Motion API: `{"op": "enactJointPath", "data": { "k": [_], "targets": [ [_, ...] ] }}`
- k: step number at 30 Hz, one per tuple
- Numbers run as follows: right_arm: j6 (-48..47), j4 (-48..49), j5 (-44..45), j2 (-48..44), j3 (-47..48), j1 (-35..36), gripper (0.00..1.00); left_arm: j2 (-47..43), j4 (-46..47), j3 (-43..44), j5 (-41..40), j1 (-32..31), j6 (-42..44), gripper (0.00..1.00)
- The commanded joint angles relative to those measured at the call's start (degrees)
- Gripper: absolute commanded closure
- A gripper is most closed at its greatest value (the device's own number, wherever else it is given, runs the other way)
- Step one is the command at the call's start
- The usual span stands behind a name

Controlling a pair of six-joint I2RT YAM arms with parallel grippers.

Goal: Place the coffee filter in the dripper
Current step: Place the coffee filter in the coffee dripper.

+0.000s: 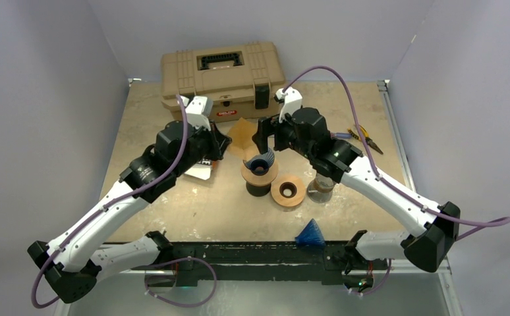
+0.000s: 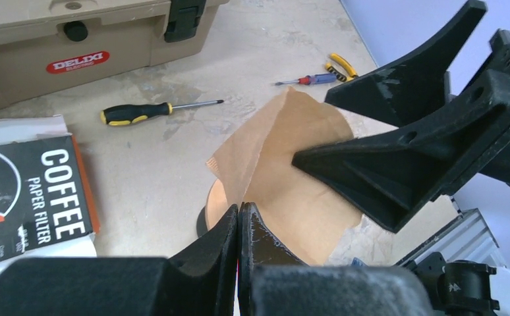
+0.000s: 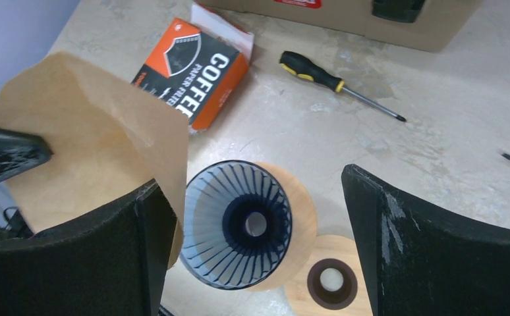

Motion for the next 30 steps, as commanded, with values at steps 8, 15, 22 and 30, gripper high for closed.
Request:
{"op": "enactJointPath", "data": {
  "k": [8, 15, 22, 30],
  "targets": [
    [3.2, 8.1, -11.7, 0.6, 2.2, 0.3, 0.06, 2.1, 10.8, 0.3, 11.7, -0.2, -4.4, 1.0],
    [1.6, 3.5, -4.8, 2.4, 2.6, 0.3, 0.08, 0.9, 10.8, -0.6, 10.2, -0.2, -4.9, 1.0],
    [-0.3, -0.6, 2.8, 2.5, 2.1, 0.3, 0.09, -0.9, 8.0, -1.3, 4.3, -0.2, -4.5, 1.0],
    [-0.5, -2.9, 7.0, 2.3, 2.1, 0.3, 0.09, -0.8, 5.2, -0.7, 2.1, -0.2, -3.3, 1.0]
  ]
}}
